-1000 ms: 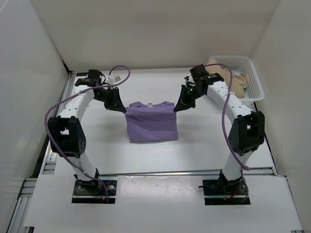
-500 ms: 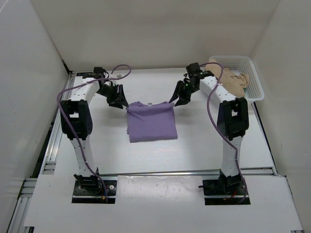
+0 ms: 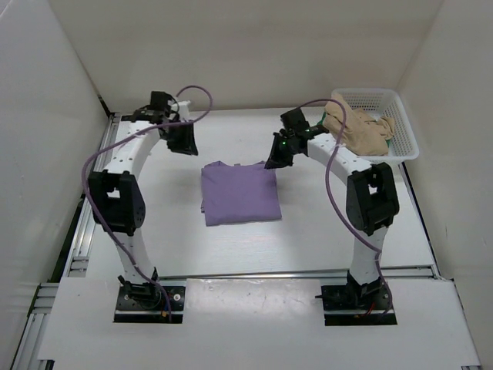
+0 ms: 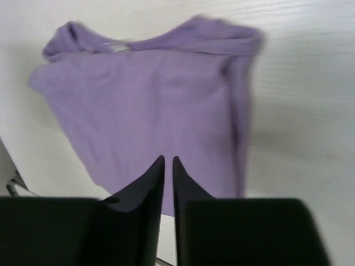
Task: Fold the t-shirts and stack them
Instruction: Fold the long partially folded tshirt into a neat square
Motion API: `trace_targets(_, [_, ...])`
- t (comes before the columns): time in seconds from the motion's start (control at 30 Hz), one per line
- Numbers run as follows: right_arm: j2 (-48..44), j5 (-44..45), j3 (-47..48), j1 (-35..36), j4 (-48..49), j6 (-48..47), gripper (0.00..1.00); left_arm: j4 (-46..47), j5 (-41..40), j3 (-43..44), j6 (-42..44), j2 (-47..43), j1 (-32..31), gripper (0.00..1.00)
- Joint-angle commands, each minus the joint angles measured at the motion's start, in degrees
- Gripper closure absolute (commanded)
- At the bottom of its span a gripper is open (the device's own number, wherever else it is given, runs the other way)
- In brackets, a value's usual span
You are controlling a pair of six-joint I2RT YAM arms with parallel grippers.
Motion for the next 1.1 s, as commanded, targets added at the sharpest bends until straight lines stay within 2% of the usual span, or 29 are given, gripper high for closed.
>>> trace_targets(0.0, [2.77,-1.0,2.32,1.4,4.03,0.77,0.96,1.01,0.96,-3.35,0.49,0.67,-6.53,0.65])
trace_targets(0.1, [10.57,-1.02,8.46,1.4,2.02,1.39,1.0,1.01,-0.35,-0.02,0.49,6.64,-7.68,0.67])
trace_targets(0.2, [14.28,3.37,11.48,0.87,-0.62,3.75,1.0,1.01,-3.69,3.67,0.49,11.92,-7.16,0.67])
trace_targets(0.4, [15.53,5.93,12.72,-1.5,-0.63,6.22,1.0,0.49,-6.51,8.86,0.49,15.36,-7.16,0.66])
trace_targets(0.53, [15.0,5.93,13.24,-2.03,-1.15,5.6,1.0,0.48,-7.74,10.1,0.49,12.3,-7.68,0.51])
trace_targets(0.57, [14.22,5.15,13.24,-2.03,-1.76,5.0,0.97,0.48,-8.35,10.1,0.49,11.15,-7.68,0.46])
trace_targets(0.63, [12.46,4.26,13.77,-2.03,-3.17,2.98,0.88,0.48,-10.46,8.7,0.49,6.85,-7.68,0.3])
trace_targets(0.67, [11.58,5.13,14.47,-2.03,-4.39,2.1,0.74,0.48,-10.99,6.69,0.49,5.1,-7.68,0.23])
trace_targets(0.7, [9.48,6.44,14.47,-2.03,-7.97,0.96,0.66,0.48,-11.0,5.28,0.49,3.25,-7.68,0.14])
trace_targets(0.73, [8.24,7.33,14.47,-2.03,-9.49,0.95,0.59,1.09,-11.0,3.35,0.49,-0.86,-7.68,0.01])
trace_targets(0.77, [5.45,7.33,11.51,-2.03,-11.07,-0.01,0.46,1.97,-11.0,-1.36,0.49,-2.9,-7.68,0.01])
trace_targets(0.8, [3.94,6.2,9.48,-2.03,-11.09,-1.24,0.43,1.98,-9.43,-3.93,0.49,-4.57,-7.68,0.01])
trace_targets(0.83, [2.62,4.8,7.2,-2.03,-11.09,-1.86,0.42,1.98,-8.72,-8.48,0.49,-6.94,-7.68,0.01])
trace_targets(0.93, [-0.99,1.11,-0.43,-2.03,-11.09,-4.32,0.42,1.98,-4.43,-14.93,0.49,-7.67,-8.2,0.01])
trace_targets(0.97, [-1.61,-1.43,-1.69,-2.03,-11.09,-5.11,0.48,1.98,-3.45,-18.08,0.49,-7.67,-8.21,0.01])
trace_targets(1.07, [-1.61,-5.66,-6.07,-2.65,-10.39,-7.05,0.54,0.67,-1.94,-19.69,0.49,-3.73,-8.21,0.05])
